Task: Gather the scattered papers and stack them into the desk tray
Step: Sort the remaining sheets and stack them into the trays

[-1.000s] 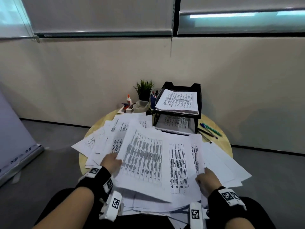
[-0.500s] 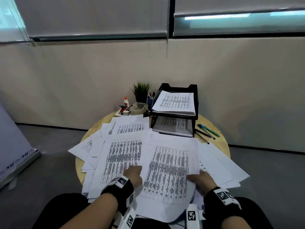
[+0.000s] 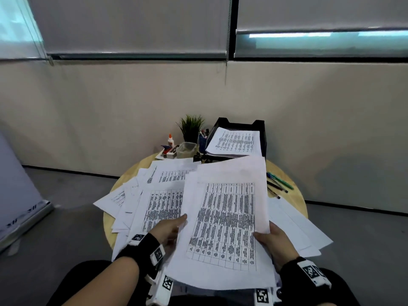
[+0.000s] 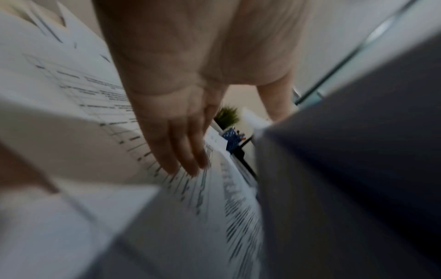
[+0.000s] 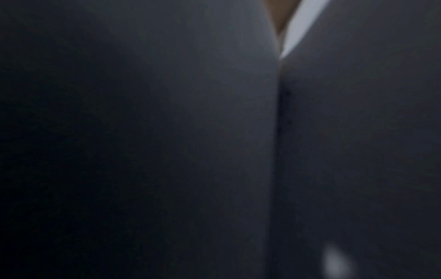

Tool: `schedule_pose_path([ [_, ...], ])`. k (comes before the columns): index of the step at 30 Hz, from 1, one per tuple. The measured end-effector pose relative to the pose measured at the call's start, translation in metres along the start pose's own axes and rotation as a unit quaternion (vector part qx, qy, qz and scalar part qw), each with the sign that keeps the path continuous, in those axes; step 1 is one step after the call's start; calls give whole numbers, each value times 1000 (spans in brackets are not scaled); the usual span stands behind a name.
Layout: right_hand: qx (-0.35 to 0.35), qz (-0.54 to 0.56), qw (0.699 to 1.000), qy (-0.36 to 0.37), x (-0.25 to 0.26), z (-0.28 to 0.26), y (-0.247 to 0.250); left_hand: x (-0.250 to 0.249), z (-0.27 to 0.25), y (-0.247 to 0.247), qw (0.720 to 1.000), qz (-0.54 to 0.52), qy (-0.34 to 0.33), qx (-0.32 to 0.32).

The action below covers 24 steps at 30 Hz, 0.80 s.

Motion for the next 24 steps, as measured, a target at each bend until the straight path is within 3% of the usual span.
schedule_pose_path([
  [3,54,45,997,26,16,-10,-17,-13,-11,0,997,-39,-12,64],
  [5,81,39,995,46,29,-16,-29,-33,-13,4,995,-27,-78,53],
  [9,68,-9,994,81,59,-9,-38,-80,-31,-5,976,-58,-205,56],
  [16,74,135,966,208,145,0,-60,-155,-67,-6,933,-60,-354,-8],
  [21,66,128,955,261,180,-2,-64,-184,-84,-12,917,-36,-394,-45],
  [24,68,82,960,258,189,-1,-60,-189,-81,-13,926,-67,-372,-12],
])
Point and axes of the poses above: each hand's wrist, its own z-axis towards the middle knuckle, its own y-axis out of the back of the hand, x = y × z, the point moved 6 cm from there along z, towards the middle knuckle, and after that the axes turned 6 degrees about x, right-handed, at the moved point
